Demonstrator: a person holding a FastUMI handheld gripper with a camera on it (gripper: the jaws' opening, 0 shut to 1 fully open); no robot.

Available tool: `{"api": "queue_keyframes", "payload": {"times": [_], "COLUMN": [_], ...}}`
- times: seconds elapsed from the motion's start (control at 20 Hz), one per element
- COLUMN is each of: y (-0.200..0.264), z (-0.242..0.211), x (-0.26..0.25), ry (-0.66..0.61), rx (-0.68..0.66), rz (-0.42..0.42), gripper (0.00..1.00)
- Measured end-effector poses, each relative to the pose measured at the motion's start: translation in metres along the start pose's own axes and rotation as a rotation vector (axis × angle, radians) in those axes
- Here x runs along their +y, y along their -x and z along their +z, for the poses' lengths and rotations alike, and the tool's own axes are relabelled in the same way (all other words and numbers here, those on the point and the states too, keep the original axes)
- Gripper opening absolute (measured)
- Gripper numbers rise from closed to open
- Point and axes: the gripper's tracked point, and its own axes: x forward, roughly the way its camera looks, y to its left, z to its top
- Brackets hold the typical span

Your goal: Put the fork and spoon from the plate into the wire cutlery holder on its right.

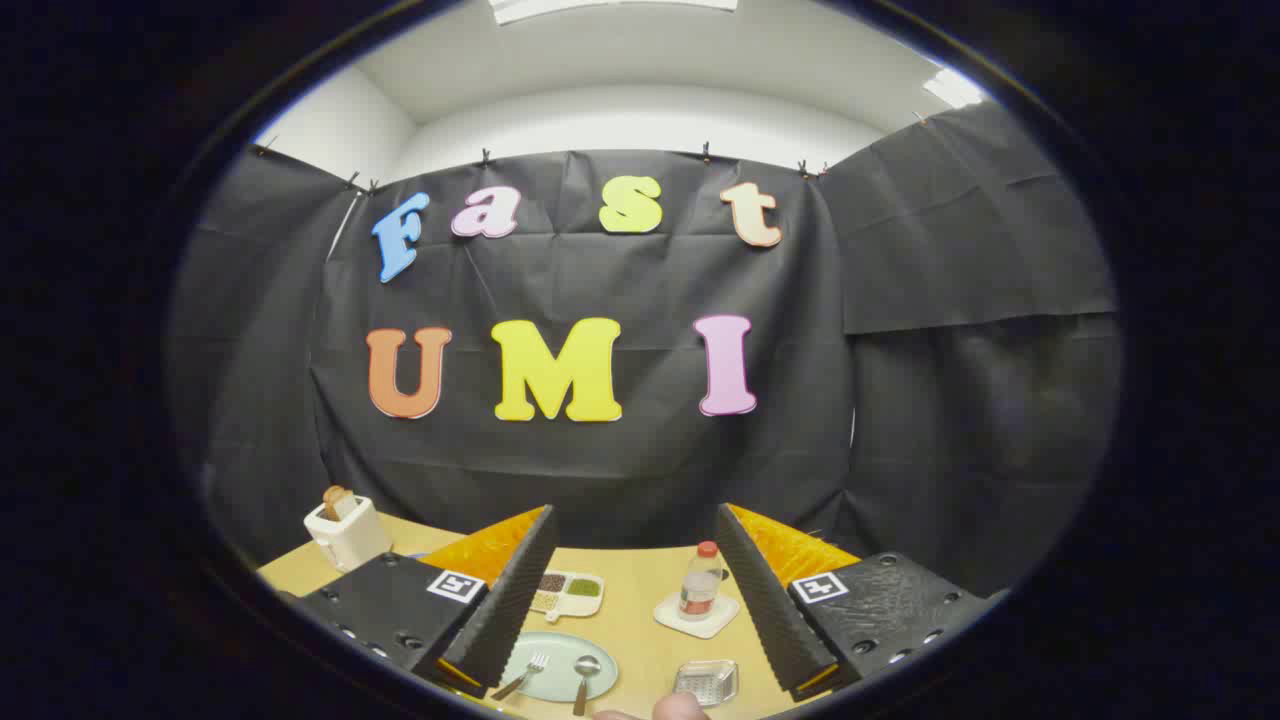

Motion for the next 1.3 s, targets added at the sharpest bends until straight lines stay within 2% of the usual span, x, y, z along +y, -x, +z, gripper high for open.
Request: {"api": "queue_keyframes", "payload": {"times": [0.75, 1.3], "y": [-0.006, -0.021], "z": [0.013, 0.004], "x": [-0.004, 0.017], "ry": [0.008, 0.043], "rx": [-0.009, 0.040], "rz": [0.023, 0.085], "gripper": [0.95, 0.95]}}
